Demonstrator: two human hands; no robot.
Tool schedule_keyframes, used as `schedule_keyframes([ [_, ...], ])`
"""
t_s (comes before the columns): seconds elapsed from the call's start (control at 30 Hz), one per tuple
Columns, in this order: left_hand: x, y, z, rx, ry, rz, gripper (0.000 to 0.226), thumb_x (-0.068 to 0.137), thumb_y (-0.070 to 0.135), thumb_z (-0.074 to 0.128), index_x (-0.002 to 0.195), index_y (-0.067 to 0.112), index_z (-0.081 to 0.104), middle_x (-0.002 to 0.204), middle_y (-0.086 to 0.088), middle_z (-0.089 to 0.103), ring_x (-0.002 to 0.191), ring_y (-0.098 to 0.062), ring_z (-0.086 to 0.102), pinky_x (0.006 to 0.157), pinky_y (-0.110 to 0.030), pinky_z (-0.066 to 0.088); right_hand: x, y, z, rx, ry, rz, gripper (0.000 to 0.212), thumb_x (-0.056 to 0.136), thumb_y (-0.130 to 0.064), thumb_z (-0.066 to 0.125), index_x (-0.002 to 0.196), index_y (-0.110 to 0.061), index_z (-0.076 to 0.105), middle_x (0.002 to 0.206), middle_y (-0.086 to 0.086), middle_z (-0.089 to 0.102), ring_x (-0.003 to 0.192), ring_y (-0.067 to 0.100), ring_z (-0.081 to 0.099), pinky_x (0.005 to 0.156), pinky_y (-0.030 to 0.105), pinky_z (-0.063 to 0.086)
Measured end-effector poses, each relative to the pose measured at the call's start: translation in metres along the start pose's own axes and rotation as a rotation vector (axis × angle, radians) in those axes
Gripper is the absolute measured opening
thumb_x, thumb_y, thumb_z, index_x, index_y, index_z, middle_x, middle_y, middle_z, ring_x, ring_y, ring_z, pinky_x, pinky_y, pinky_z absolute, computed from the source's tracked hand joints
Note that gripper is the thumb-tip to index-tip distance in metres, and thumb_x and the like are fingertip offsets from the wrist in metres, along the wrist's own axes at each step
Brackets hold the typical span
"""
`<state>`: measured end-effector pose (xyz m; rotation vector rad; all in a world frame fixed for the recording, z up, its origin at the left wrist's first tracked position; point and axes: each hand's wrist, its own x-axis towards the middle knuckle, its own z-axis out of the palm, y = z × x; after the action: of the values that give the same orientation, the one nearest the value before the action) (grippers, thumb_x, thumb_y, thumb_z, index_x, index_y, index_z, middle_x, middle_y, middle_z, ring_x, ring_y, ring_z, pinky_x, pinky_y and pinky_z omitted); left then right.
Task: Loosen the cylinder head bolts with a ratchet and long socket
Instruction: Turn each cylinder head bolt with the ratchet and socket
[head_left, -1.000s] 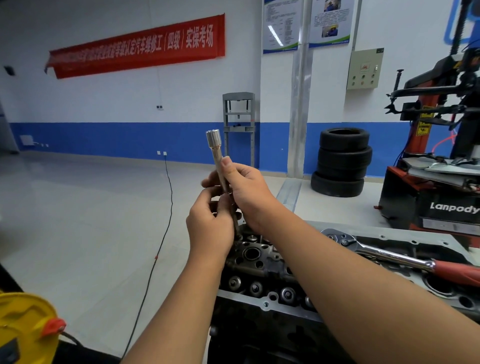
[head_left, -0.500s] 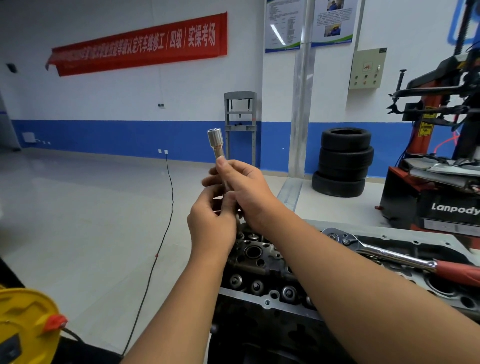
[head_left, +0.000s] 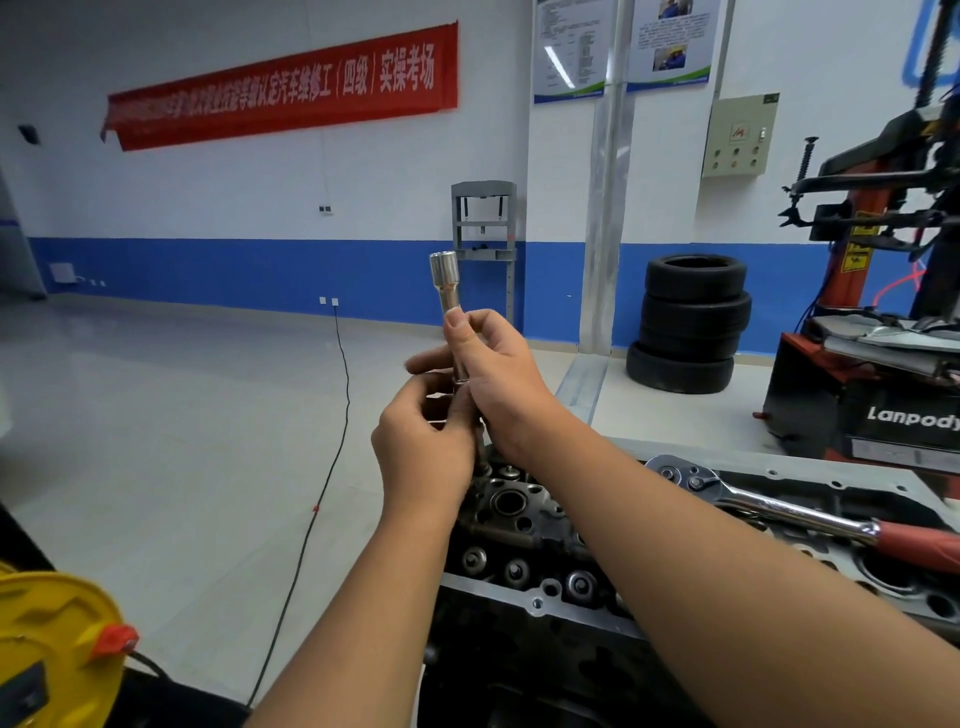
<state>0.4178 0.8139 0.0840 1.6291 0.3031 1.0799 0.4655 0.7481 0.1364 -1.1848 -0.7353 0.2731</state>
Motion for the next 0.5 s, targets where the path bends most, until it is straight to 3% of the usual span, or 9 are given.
schedule_keyframes([
  [0.1, -0.0003, -0.0007, -0.001, 0.008, 0.024, 0.015, 0.019, 0.094, 0.03, 0.077, 0.084, 0.043, 0.068, 0.074, 0.015, 0.074, 0.066, -0.004, 0.071, 0.074, -0.045, 0.064, 0.0003, -0.0011, 0.002, -0.012, 0.001, 0.002, 0.033, 0.105, -0.041, 0.054, 0.1, -0.009, 0.056, 0.095, 0.013, 0.078, 0.071, 0.022, 0.071, 0.06, 0.042, 0.062],
  [0.17, -0.0018, 0.0031, -0.0004, -0.046, -0.013, -0.005, 0.012, 0.099, 0.039, 0.066, 0.089, 0.044, 0.071, 0.079, 0.014, 0.076, 0.071, -0.008, 0.073, 0.077, -0.049, 0.064, 0.0009, -0.002, 0.0028, -0.069, 0.0, -0.011, 0.035, 0.107, -0.041, 0.051, 0.096, -0.009, 0.059, 0.096, 0.01, 0.077, 0.074, 0.022, 0.068, 0.066, 0.042, 0.061],
  [0.3, -0.0019, 0.0048, 0.0014, -0.099, -0.084, -0.049, 0.022, 0.105, 0.034, 0.052, 0.1, 0.034, 0.074, 0.087, 0.004, 0.077, 0.083, -0.02, 0.076, 0.081, -0.055, 0.063, 0.0012, -0.0032, 0.0006, -0.141, 0.019, -0.034, 0.042, 0.109, -0.044, 0.047, 0.088, -0.012, 0.065, 0.091, 0.002, 0.078, 0.07, 0.011, 0.066, 0.06, 0.026, 0.057],
  [0.5, 0.0011, -0.0033, -0.0004, 0.054, 0.029, 0.013, 0.028, 0.091, 0.021, 0.079, 0.08, 0.042, 0.064, 0.075, 0.025, 0.071, 0.069, 0.001, 0.069, 0.072, -0.042, 0.064, -0.0006, -0.0006, 0.0007, -0.019, 0.011, -0.034, 0.028, 0.1, -0.04, 0.065, 0.096, -0.012, 0.064, 0.094, 0.013, 0.078, 0.077, 0.022, 0.075, 0.063, 0.039, 0.061],
])
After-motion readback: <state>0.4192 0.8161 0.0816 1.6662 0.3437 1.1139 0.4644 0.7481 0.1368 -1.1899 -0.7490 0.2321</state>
